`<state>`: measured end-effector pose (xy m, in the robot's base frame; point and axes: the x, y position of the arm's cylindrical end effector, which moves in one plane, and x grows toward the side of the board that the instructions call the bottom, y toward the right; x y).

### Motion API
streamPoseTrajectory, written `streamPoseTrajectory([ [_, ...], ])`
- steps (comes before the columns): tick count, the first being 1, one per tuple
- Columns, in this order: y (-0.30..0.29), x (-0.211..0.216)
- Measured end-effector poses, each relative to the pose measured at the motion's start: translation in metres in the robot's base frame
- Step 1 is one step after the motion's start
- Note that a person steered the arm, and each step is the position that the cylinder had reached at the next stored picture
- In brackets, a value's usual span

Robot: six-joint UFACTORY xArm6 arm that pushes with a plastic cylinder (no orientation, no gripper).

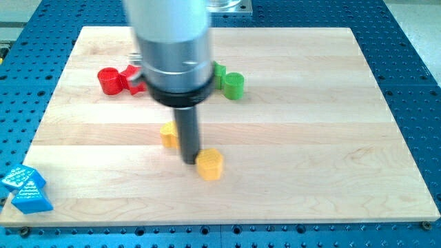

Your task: Move the yellow hexagon to the bottom right

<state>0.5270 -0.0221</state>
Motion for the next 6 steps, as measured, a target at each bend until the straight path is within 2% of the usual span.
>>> streamPoseTrajectory([
  [1,0.011,0.007],
  [2,-0.021,0.016],
  [4,0.124,0.031],
  [5,0.041,0.057],
  [6,0.053,0.08],
])
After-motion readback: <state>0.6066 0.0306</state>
